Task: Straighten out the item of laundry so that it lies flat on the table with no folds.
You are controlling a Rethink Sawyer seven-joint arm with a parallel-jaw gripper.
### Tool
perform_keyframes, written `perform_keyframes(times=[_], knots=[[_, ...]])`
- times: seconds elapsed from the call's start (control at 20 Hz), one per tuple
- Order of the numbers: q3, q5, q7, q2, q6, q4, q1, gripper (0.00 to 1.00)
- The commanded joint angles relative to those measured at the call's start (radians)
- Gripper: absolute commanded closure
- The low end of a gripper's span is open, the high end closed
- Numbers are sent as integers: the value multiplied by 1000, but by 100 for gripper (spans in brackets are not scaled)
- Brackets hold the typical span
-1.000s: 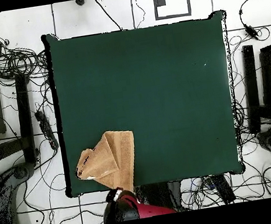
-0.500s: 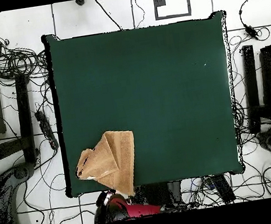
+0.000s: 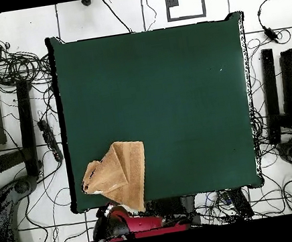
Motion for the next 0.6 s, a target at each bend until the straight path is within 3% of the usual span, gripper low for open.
perform_keyframes(times=[0.05, 0.3, 0.6], knots=[[45, 121, 173, -33, 56, -216, 69, 0], [-57, 153, 48, -84, 231, -303, 159, 0], [-108, 133, 36, -61, 321, -427, 210, 0]])
